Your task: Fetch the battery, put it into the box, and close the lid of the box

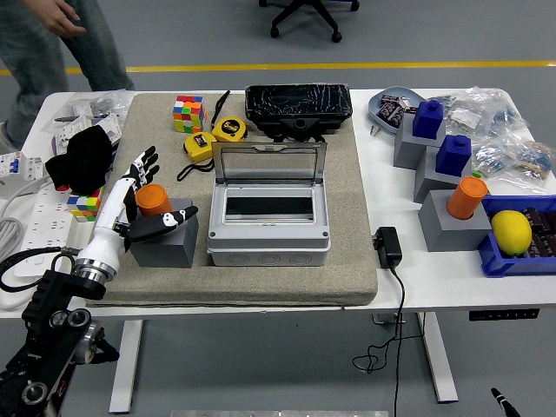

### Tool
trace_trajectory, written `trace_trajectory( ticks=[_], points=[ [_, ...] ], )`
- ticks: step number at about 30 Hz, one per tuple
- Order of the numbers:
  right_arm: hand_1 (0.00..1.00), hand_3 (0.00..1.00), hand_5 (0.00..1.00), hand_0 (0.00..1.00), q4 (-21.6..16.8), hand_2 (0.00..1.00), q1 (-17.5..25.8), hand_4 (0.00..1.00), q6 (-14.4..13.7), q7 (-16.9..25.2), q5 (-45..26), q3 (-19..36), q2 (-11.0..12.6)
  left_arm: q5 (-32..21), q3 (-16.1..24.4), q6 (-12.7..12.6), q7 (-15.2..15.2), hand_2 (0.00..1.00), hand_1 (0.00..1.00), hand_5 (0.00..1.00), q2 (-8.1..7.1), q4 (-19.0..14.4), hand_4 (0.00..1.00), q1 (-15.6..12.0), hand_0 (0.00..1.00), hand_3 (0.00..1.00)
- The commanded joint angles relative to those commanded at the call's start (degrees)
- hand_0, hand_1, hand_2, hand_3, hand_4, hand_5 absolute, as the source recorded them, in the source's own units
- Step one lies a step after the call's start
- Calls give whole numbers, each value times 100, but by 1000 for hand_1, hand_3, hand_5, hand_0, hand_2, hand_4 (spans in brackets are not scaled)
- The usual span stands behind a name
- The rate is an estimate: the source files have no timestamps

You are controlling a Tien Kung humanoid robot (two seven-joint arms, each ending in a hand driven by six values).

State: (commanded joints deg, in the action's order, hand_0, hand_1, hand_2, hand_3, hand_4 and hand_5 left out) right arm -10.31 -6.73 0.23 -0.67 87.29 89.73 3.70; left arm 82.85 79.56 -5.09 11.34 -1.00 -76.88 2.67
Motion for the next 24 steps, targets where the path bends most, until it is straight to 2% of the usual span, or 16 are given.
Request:
trace_trajectory(
  ticks=[3,7,13,18,23,24],
  points=[
    [765,816,998,845,0,759,-5,998,0,-1,-2,2,4,-101,-38,-192,75,965,914,2,-4,19,998,17,758,933],
    [764,812,998,843,0,757,-6,998,0,-1,-2,12,0,-174,-52,-268,136,946,893,2,5,35,998,15,736,910],
    [761,811,998,842,0,757,-15,998,0,3,-7,22,4,-327,-145,-244,155,946,891,2,5,83,986,8,742,906],
    [761,811,998,842,0,757,-26,998,0,7,-15,23,6,-997,-387,-82,228,946,891,2,-39,166,986,19,742,906],
    [761,809,998,842,0,756,-12,998,0,2,5,42,2,-1313,-505,-75,275,933,886,2,-30,226,985,47,746,898],
    [760,809,998,844,0,755,-9,998,-2,0,12,49,1,-1398,-539,-64,288,861,857,2,-34,237,989,55,738,860]
  ],
)
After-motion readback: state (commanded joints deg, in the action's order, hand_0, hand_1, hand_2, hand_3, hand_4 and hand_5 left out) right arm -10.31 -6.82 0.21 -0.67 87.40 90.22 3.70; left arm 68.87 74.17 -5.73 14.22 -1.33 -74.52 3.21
